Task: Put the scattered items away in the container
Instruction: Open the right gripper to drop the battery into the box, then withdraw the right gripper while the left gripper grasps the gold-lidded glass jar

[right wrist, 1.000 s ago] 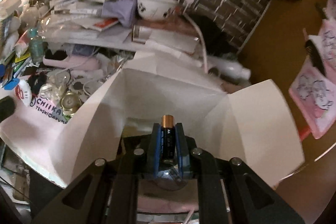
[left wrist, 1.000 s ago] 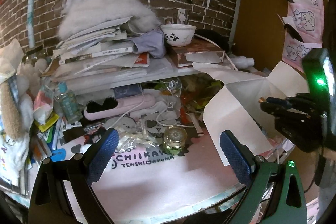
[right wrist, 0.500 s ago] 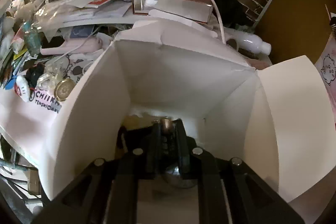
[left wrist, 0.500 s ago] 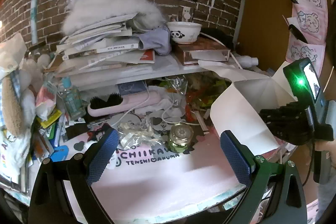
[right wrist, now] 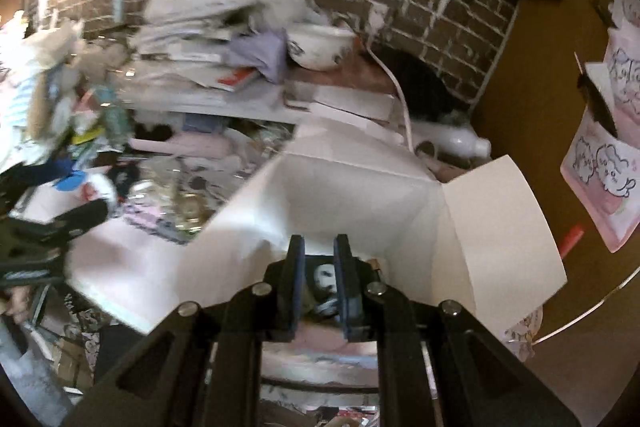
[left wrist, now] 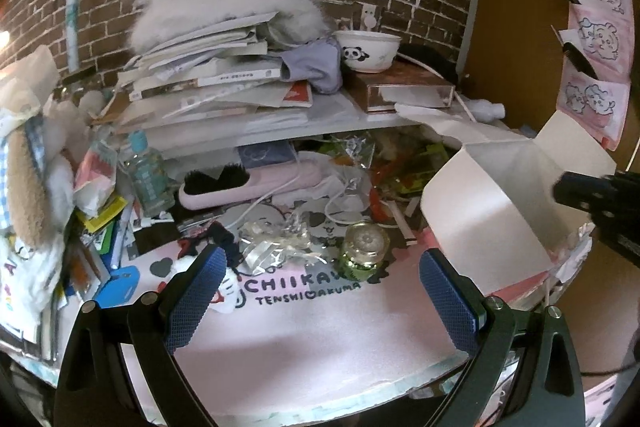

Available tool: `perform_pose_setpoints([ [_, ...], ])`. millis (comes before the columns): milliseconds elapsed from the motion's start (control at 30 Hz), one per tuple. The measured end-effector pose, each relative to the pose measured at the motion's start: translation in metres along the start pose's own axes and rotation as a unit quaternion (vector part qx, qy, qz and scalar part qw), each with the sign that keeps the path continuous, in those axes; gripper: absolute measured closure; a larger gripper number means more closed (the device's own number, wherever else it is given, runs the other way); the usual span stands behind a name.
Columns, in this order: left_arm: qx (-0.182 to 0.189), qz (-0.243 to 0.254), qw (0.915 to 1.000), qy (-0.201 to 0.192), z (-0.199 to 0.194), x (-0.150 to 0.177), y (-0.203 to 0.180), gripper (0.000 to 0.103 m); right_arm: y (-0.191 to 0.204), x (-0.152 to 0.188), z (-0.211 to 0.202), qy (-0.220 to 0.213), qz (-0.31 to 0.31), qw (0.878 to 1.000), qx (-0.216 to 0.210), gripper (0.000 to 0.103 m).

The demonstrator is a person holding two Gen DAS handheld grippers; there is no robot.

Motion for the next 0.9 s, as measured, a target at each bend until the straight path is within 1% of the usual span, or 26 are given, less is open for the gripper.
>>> perform_pose_setpoints([
  [100, -0.003, -0.001, 1.0, 0.002, 0.001, 0.002, 0.004, 0.006, 0.022, 0.007, -0.014, -0.011, -0.007, 0.999, -0.03, 0.091],
  [267, -0.012, 0.0, 0.9999, 0.008, 0.005, 0.008, 0.013, 0.006, 0.064, 0.028, -0.021, -0.012, -0.013, 0.995, -0.095, 0.091],
  [367, -0.02, -0.001, 0.9997, 0.014, 0.009, 0.013, 0.02, 0.006, 0.094, 0.045, -0.016, -0.001, -0.012, 0.99, -0.144, 0.091],
  [467, -0.024, -0.005, 0.9994, 0.023, 0.015, 0.019, 0.026, 0.006, 0.117, 0.057, 0.0, 0.013, -0.01, 0.985, -0.174, 0.091],
  [533, -0.021, -0.007, 0.9994, 0.027, 0.018, 0.022, 0.028, 0.006, 0.128, 0.063, 0.015, 0.024, -0.002, 0.982, -0.187, 0.091],
  [633, 0.003, 0.0, 0.9995, 0.031, 0.027, 0.025, 0.021, 0.006, 0.133, 0.07, 0.037, 0.037, 0.012, 0.98, -0.193, 0.091],
  [767, 0.027, 0.035, 0.9983, 0.038, 0.047, 0.026, -0.004, 0.006, 0.131, 0.08, 0.062, 0.056, 0.033, 0.979, -0.193, 0.091],
  [900, 0.049, 0.077, 0.9948, 0.046, 0.071, 0.025, -0.031, 0.006, 0.123, 0.086, 0.074, 0.066, 0.044, 0.978, -0.191, 0.091],
])
Point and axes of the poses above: each gripper's, at about its wrist camera, not at the fingertips, and z roughly the way its jaws point, y to its left, x to its underside, the point moved 9 cm from there along z, roughly the way its jaws point, and after that the axes turned 8 degrees about -x, right-handed, at the moved point
